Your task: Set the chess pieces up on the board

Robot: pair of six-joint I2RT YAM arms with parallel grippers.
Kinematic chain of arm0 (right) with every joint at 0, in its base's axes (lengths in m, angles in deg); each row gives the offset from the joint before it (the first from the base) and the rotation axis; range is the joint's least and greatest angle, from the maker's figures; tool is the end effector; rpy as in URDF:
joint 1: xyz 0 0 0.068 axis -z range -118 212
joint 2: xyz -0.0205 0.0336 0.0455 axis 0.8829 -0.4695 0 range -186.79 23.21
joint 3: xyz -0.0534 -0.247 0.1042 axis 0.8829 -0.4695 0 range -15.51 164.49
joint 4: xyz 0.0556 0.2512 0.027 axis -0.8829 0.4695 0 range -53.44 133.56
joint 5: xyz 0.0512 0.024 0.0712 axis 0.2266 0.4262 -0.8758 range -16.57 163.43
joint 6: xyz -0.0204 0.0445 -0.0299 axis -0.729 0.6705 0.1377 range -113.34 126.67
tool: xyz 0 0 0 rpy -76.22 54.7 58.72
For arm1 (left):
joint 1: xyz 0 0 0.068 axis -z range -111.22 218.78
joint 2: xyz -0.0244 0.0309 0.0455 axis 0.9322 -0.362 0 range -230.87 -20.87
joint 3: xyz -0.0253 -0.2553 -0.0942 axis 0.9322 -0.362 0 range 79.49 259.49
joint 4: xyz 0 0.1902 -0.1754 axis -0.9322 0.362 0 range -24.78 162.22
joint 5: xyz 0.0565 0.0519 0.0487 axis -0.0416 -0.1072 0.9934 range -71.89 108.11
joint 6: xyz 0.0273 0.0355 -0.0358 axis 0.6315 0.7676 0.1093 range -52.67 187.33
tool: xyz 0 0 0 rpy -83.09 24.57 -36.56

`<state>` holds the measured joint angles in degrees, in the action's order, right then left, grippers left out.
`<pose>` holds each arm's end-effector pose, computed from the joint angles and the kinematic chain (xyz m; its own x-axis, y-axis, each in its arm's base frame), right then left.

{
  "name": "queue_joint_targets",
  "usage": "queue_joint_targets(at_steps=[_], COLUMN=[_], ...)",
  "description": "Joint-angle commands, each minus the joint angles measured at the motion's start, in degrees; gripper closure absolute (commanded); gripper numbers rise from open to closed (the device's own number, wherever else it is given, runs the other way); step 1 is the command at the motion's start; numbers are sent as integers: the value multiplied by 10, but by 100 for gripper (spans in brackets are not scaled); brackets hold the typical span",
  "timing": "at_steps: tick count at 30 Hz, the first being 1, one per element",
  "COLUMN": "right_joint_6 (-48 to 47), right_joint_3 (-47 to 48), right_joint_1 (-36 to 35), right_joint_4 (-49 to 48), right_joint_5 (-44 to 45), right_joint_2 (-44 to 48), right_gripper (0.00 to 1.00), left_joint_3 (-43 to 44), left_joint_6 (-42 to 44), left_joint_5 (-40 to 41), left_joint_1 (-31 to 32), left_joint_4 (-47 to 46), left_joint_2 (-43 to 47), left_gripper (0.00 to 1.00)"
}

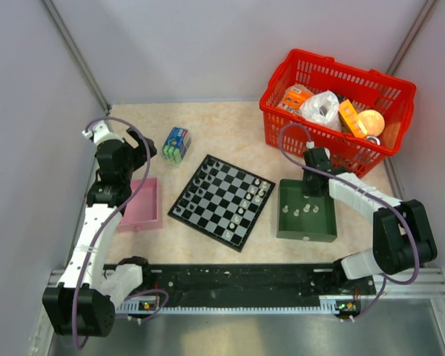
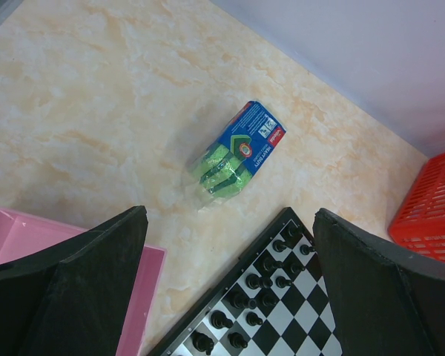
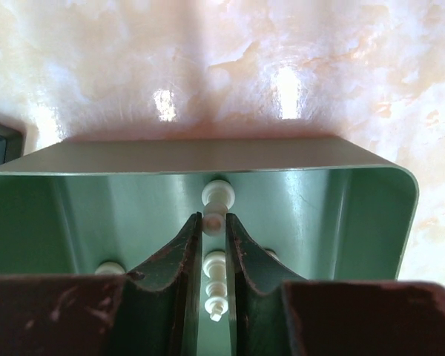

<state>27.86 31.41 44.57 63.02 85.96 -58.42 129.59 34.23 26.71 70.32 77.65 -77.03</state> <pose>0.2597 0.0722 0.1872 -0.8489 0.1034 -0.5184 0.1226 0.9925 -0.0027 0.2280 0.0000 0.3311 -0.2026 -0.5347 -0.8204 -0.2695 0.8359 -0.4783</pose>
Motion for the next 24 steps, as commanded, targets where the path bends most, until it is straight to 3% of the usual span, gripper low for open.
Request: queue_joint_targets(at_steps=[1, 14, 24], right_joint_6=[-7, -2, 60], right_joint_3=[33, 72, 123], right_joint_1=[4, -20, -181], right_joint_4=[0, 47, 49], right_joint_5=[-2, -61, -41], right_joint_2=[11, 93, 96], right_gripper=[87, 90, 90], left_joint_3=[3, 4, -1], left_joint_6=[-3, -6, -10], left_joint_5=[1, -6, -10], left_joint_1=[-3, -4, -4], left_joint_4=[-33, -36, -36], left_joint_2=[0, -1, 5], left_gripper=[1, 1, 1])
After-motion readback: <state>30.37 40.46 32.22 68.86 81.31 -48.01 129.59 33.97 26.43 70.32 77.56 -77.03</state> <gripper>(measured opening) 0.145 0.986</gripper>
